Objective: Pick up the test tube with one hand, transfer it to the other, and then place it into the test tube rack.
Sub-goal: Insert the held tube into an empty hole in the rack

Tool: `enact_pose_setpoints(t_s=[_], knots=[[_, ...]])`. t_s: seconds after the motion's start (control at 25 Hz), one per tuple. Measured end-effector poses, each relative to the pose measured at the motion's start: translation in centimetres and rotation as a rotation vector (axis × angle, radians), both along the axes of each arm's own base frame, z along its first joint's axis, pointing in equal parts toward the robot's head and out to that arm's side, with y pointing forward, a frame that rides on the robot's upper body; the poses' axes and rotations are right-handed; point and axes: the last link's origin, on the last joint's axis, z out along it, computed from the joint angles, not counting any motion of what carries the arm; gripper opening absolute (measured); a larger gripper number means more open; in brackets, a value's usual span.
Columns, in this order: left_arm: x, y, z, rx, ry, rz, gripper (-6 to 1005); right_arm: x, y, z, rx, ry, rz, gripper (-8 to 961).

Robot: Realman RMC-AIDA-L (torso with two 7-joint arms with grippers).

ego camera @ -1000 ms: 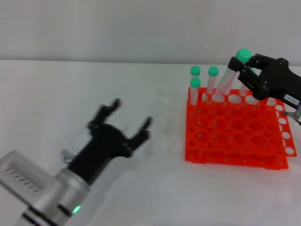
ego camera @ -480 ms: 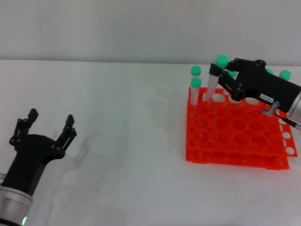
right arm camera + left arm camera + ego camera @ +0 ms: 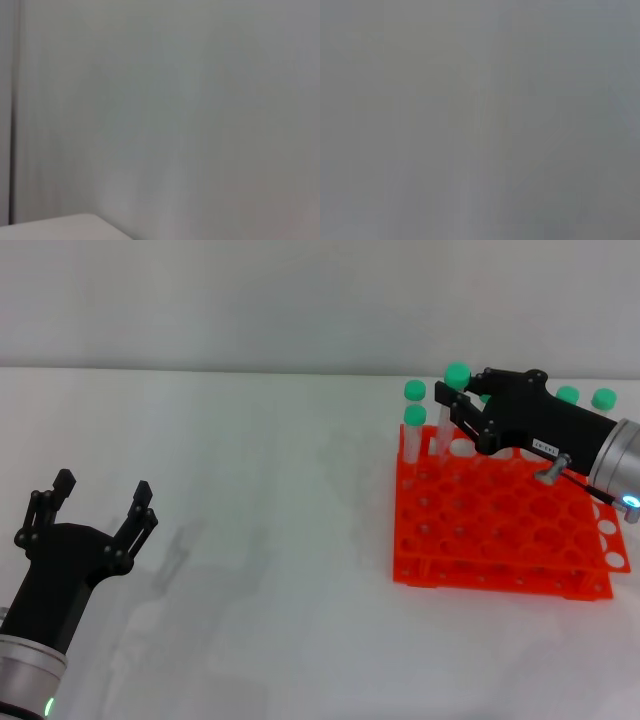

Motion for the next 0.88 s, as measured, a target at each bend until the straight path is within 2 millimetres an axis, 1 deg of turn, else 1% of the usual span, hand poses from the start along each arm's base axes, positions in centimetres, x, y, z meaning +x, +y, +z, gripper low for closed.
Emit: enact_pose_setpoints(t_s=[0.88], knots=[[0.02, 0.05, 0.01, 0.0, 0.001, -0.001, 880, 0.92, 0.32, -0.22, 0.01, -0.03, -0.056, 275]])
